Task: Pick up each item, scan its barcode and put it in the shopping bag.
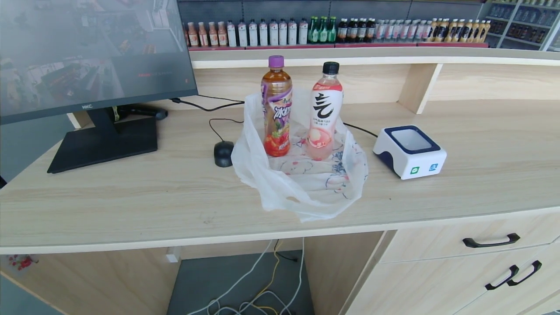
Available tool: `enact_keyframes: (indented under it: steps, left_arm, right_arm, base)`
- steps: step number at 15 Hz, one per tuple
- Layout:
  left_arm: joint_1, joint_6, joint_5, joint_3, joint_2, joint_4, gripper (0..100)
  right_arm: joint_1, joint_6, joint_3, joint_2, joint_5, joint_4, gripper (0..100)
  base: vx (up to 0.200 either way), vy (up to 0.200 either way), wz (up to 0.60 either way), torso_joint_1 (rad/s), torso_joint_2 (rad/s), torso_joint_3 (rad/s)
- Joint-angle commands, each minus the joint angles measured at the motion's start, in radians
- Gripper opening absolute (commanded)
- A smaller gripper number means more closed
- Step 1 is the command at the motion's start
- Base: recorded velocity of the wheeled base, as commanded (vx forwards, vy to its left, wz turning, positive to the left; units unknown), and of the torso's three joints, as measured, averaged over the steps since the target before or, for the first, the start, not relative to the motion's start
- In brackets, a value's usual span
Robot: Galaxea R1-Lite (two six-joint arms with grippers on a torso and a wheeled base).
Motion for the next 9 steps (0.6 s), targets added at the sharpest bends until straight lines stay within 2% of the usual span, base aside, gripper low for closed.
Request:
enact_keyframes:
  steps: [1, 9]
  left_arm:
    - [0.002, 0.000, 0.000, 0.000, 0.000, -0.001, 100]
    - [0.002, -0.003, 0.000, 0.000, 0.000, -0.001, 100]
  right_arm:
    - [0.002, 0.000, 0.000, 0.000, 0.000, 0.000, 100]
    - [0.002, 0.000, 0.000, 0.000, 0.000, 0.000, 100]
  base:
    - [0.000, -0.200, 0.00, 0.007, 0.01, 0.002]
    - [0.000, -0.200, 0.00, 0.004, 0.00, 0.004]
